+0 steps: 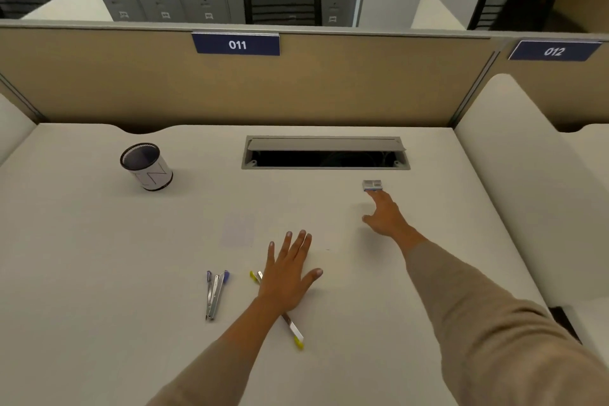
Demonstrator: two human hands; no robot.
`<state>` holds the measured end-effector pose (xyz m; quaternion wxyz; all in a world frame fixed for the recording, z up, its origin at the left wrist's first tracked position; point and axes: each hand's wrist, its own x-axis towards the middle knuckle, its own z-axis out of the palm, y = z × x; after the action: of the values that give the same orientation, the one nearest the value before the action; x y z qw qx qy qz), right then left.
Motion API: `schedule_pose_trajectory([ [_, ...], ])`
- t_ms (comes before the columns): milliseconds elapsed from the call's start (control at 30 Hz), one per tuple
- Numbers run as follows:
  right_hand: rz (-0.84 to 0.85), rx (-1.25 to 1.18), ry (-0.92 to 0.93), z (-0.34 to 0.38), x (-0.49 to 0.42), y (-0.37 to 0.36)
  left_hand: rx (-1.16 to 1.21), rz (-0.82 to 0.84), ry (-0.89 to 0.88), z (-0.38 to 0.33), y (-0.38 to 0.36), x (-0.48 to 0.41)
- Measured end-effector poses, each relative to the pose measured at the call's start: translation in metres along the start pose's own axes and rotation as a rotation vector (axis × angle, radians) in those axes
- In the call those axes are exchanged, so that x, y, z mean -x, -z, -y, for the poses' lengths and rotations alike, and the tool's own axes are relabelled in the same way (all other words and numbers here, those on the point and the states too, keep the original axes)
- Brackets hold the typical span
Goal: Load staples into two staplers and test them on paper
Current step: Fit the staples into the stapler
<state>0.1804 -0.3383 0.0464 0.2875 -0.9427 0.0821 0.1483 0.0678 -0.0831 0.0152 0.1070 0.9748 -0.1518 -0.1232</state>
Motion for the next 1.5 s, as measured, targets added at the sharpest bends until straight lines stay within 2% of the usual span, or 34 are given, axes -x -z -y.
schedule_pose_trajectory([
  [133,0.059,0.093,-0.039,-0.001,-0.023,0.003,0.007,-0.016,0.019,-0.004,0.004,-0.009],
  [400,0.127,0.213,0.003,0.0,-0.056,0.0,0.04,-0.03,0.051,-0.005,0.006,-0.019],
  [500,0.11,0.362,-0.052,-0.001,-0.063,-0.001,0.037,-0.039,0.056,-0.001,0.006,-0.023],
  [600,0.063,0.386,-0.059,-0.005,-0.065,-0.006,0.043,-0.046,0.065,0.004,0.006,-0.025],
  [800,-0.193,-0.014,0.133,-0.019,-0.047,-0.028,0.064,-0.049,0.069,0.007,0.003,-0.029],
  [967,-0.26,-0.114,0.112,-0.025,-0.024,-0.045,0.075,-0.044,0.058,0.007,0.003,-0.025],
  [1200,-0.358,-0.714,0.038,0.016,0.039,-0.053,0.092,-0.071,0.022,0.002,0.019,0.001],
  [1333,-0.27,-0.981,0.041,0.049,0.097,-0.055,0.152,-0.125,-0.011,-0.005,0.033,0.023],
  [1500,-0.021,-1.291,0.008,0.074,0.164,-0.057,0.374,-0.195,-0.056,-0.02,0.049,0.053],
])
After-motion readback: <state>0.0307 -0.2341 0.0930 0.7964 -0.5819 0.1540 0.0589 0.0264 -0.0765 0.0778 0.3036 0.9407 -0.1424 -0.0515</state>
